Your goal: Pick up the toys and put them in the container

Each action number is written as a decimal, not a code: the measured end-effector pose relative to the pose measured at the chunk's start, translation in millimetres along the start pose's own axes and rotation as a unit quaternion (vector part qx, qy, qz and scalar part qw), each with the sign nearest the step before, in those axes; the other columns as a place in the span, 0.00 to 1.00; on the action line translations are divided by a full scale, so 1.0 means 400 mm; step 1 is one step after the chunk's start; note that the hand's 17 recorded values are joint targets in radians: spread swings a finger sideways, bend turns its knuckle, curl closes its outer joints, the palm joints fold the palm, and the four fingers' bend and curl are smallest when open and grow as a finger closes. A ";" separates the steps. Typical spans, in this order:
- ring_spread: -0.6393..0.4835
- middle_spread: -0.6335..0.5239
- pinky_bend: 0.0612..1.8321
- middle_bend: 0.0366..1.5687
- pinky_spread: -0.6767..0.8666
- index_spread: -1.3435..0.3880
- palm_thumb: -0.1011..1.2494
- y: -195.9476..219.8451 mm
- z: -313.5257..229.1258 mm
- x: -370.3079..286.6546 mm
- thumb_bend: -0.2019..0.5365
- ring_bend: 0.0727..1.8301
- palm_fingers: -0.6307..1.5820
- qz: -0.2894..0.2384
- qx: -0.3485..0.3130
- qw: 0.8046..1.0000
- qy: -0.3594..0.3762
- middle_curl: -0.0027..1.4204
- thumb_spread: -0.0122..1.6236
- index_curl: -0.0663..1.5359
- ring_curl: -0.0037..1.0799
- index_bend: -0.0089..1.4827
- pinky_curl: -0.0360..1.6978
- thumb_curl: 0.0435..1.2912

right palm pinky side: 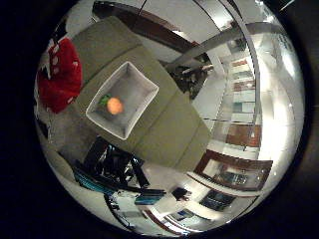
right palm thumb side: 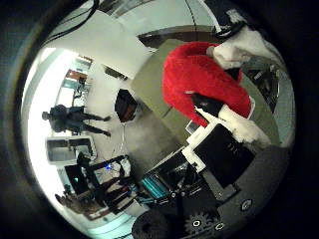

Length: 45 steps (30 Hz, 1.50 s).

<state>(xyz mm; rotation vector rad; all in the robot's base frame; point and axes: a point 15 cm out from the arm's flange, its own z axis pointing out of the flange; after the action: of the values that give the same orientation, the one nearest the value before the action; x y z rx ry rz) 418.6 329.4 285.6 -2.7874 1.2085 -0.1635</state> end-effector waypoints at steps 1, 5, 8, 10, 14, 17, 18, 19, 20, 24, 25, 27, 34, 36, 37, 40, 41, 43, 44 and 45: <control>0.46 0.18 0.08 0.34 0.62 0.56 0.86 0.000 0.001 0.006 0.25 0.05 0.50 0.002 0.000 1.000 0.000 0.40 0.55 0.40 0.10 0.86 0.04 0.26; 0.46 0.18 0.08 0.35 0.62 0.56 0.86 0.002 0.004 0.021 0.25 0.05 0.51 0.008 -0.001 1.000 0.001 0.41 0.55 0.40 0.10 0.86 0.04 0.26; 0.46 0.18 0.08 0.35 0.62 0.56 0.86 0.004 0.013 0.033 0.25 0.05 0.51 0.014 -0.005 1.000 0.002 0.42 0.54 0.40 0.10 0.86 0.04 0.26; 0.46 0.18 0.08 0.35 0.62 0.56 0.86 0.007 0.019 0.040 0.25 0.05 0.51 0.017 -0.008 1.000 0.002 0.42 0.54 0.40 0.10 0.86 0.04 0.26; 0.48 0.20 0.09 0.34 0.62 0.56 0.85 0.011 0.022 0.064 0.24 0.06 0.49 0.024 -0.010 1.000 0.003 0.43 0.55 0.40 0.11 0.84 0.04 0.26; 0.54 0.27 0.15 0.25 0.63 0.54 0.80 0.018 0.030 0.076 0.23 0.09 0.42 0.027 -0.016 1.000 0.003 0.40 0.56 0.36 0.14 0.66 0.06 0.25; 0.56 0.32 0.18 0.21 0.63 0.53 0.79 0.019 0.032 0.079 0.24 0.10 0.39 0.026 -0.018 1.000 0.005 0.38 0.57 0.33 0.16 0.57 0.07 0.25; 0.59 0.35 0.19 0.18 0.64 0.53 0.78 0.021 0.034 0.080 0.23 0.10 0.37 0.022 -0.020 1.000 0.006 0.36 0.57 0.32 0.17 0.51 0.08 0.25; 0.61 0.38 0.21 0.16 0.64 0.53 0.76 0.024 0.038 0.080 0.23 0.11 0.36 0.018 -0.023 1.000 0.006 0.35 0.57 0.30 0.17 0.47 0.08 0.25; 0.69 0.51 0.24 0.09 0.65 0.54 0.67 0.033 0.044 0.079 0.22 0.13 0.32 0.008 -0.032 0.999 0.006 0.29 0.59 0.25 0.20 0.25 0.09 0.23; 0.70 0.53 0.25 0.09 0.66 0.55 0.65 0.036 0.045 0.078 0.22 0.13 0.32 0.007 -0.035 0.999 0.005 0.28 0.59 0.24 0.21 0.22 0.10 0.23; 0.71 0.57 0.26 0.09 0.67 0.55 0.62 0.040 0.048 0.077 0.23 0.13 0.31 0.002 -0.040 0.999 0.005 0.26 0.59 0.24 0.21 0.17 0.10 0.22; 0.74 0.61 0.26 0.09 0.67 0.54 0.57 0.042 0.041 0.080 0.24 0.11 0.29 -0.002 -0.057 0.998 0.003 0.22 0.60 0.25 0.22 0.13 0.10 0.21; 0.74 0.62 0.26 0.09 0.67 0.54 0.57 0.034 0.035 0.082 0.24 0.11 0.29 -0.002 -0.054 0.999 0.003 0.21 0.60 0.25 0.22 0.13 0.10 0.21; 0.74 0.62 0.25 0.09 0.67 0.54 0.57 0.035 0.036 0.082 0.24 0.11 0.29 -0.003 -0.055 0.998 0.004 0.21 0.60 0.25 0.22 0.13 0.10 0.21; 0.74 0.62 0.25 0.09 0.67 0.54 0.57 0.035 0.036 0.082 0.24 0.11 0.29 -0.003 -0.055 0.998 0.004 0.20 0.60 0.25 0.23 0.13 0.10 0.21; 0.74 0.62 0.25 0.09 0.67 0.54 0.57 0.035 0.036 0.082 0.24 0.10 0.29 -0.003 -0.055 0.998 0.004 0.20 0.60 0.25 0.23 0.13 0.11 0.21; 0.74 0.62 0.25 0.09 0.67 0.54 0.57 0.035 0.036 0.083 0.24 0.10 0.29 -0.003 -0.055 0.998 0.004 0.20 0.60 0.25 0.23 0.13 0.11 0.21; 0.75 0.62 0.25 0.09 0.67 0.54 0.57 0.036 0.036 0.084 0.24 0.10 0.29 -0.002 -0.055 0.998 0.004 0.20 0.60 0.25 0.23 0.13 0.11 0.21; 0.75 0.62 0.24 0.09 0.67 0.54 0.57 0.036 0.036 0.087 0.24 0.10 0.29 -0.001 -0.055 0.998 0.004 0.20 0.60 0.25 0.24 0.13 0.11 0.21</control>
<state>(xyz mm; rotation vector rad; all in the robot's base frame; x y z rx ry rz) 433.7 295.0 271.6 -2.8846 1.2538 -0.1116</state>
